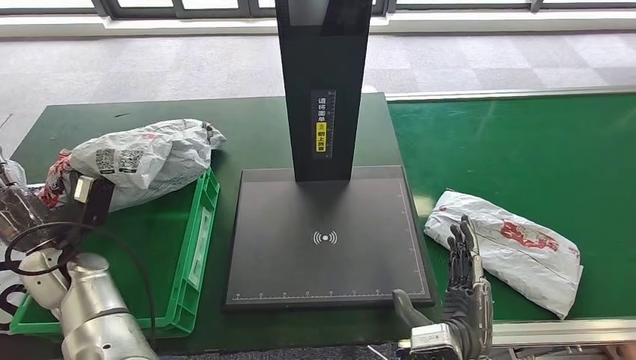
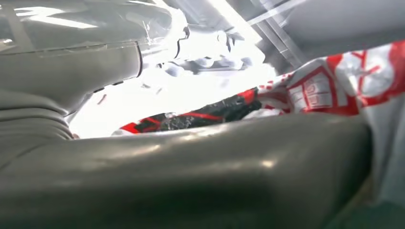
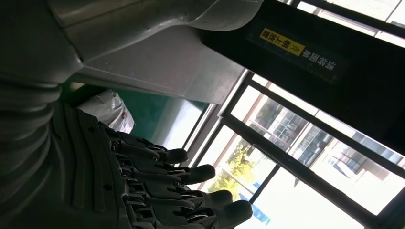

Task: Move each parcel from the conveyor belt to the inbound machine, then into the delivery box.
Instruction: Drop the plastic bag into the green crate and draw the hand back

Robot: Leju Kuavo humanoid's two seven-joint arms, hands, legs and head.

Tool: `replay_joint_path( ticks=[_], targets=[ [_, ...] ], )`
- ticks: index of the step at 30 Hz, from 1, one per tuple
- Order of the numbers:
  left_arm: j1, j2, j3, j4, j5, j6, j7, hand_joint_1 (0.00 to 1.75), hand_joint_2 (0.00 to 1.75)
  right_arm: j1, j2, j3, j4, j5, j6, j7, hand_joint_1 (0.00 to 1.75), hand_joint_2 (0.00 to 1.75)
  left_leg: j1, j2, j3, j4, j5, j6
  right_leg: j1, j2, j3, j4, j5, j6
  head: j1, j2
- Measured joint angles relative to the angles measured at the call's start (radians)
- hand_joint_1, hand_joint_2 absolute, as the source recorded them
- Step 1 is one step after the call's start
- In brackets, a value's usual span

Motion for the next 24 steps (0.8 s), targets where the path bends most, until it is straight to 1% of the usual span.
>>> replay_joint_path(
  ticks=[2, 4, 6, 8, 10, 13, 16, 21, 24],
  targets=[
    [-0.034, 0.014, 0.036, 0.047, -0.05, 0.0, 0.069, 0.0, 0.0, -0.008, 0.001, 0.0, 0.012, -0.01, 0.015, -0.014, 0.0, 1.75, 0.0, 0.0, 0.003, 0.0, 0.001, 0.0, 0.0, 0.001, -0.001, 0.0, 0.001, 0.0, 0.0, 0.0],
    [-0.05, 0.03, 0.043, 0.08, -0.099, 0.001, 0.174, 0.0, 0.0, -0.021, 0.004, 0.0, 0.025, -0.019, 0.034, -0.028, 0.0, 1.75, 0.0, 0.0, 0.004, 0.0, 0.001, 0.0, 0.0, 0.0, -0.001, 0.0, 0.001, -0.001, 0.0, 0.0],
    [-0.053, 0.05, 0.027, 0.108, -0.131, 0.001, 0.304, 0.0, 0.0, -0.033, 0.008, 0.0, 0.037, -0.025, 0.055, -0.042, 0.0, 1.75, 0.0, 0.0, 0.004, 0.0, 0.001, 0.0, 0.0, 0.0, -0.002, 0.0, 0.001, -0.001, 0.0, 0.0],
    [-0.053, 0.077, -0.01, 0.138, -0.139, 0.001, 0.419, 0.0, 0.0, -0.04, 0.011, 0.0, 0.048, -0.028, 0.072, -0.052, 0.0, 1.75, 0.0, 0.0, 0.004, 0.0, 0.001, 0.0, 0.001, 0.0, -0.002, 0.0, 0.001, -0.001, 0.0, 0.0],
    [-0.053, 0.106, -0.053, 0.163, -0.142, 0.001, 0.482, 0.0, 0.0, -0.047, 0.014, 0.0, 0.057, -0.029, 0.082, -0.058, 0.0, 1.75, 0.0, 0.0, 0.004, 0.0, 0.001, 0.0, 0.001, 0.0, -0.002, 0.0, 0.001, -0.001, 0.0, 0.0],
    [-0.054, 0.136, -0.095, 0.187, -0.143, 0.001, 0.507, 0.0, 0.0, -0.052, 0.018, 0.0, 0.065, -0.029, 0.086, -0.059, 0.0, 1.75, 0.0, 0.0, 0.004, 0.0, 0.001, 0.0, 0.001, 0.001, -0.002, 0.0, 0.001, -0.001, 0.0, 0.0],
    [-0.054, 0.151, -0.118, 0.202, -0.144, 0.001, 0.511, 0.0, 0.0, -0.054, 0.02, 0.0, 0.072, -0.029, 0.087, -0.059, 0.0, 1.75, 0.0, 0.0, 0.004, 0.0, 0.001, 0.0, 0.001, 0.0, -0.002, 0.0, 0.001, -0.001, 0.0, 0.0],
    [-0.055, 0.167, -0.134, 0.216, -0.144, 0.001, 0.519, 0.0, 0.0, -0.055, 0.021, 0.0, 0.078, -0.029, 0.088, -0.059, 0.0, 1.75, 0.0, 0.0, 0.004, 0.0, 0.001, 0.0, 0.001, 0.001, -0.002, 0.0, 0.001, -0.001, 0.0, 0.0],
    [-0.058, 0.183, -0.143, 0.226, -0.143, 0.001, 0.55, 0.0, 0.0, -0.055, 0.022, 0.0, 0.081, -0.029, 0.085, -0.062, 0.0, 1.75, 0.0, 0.001, 0.004, 0.0, 0.001, 0.0, 0.001, 0.001, -0.002, 0.0, 0.001, -0.001, 0.0, 0.0]
  ],
)
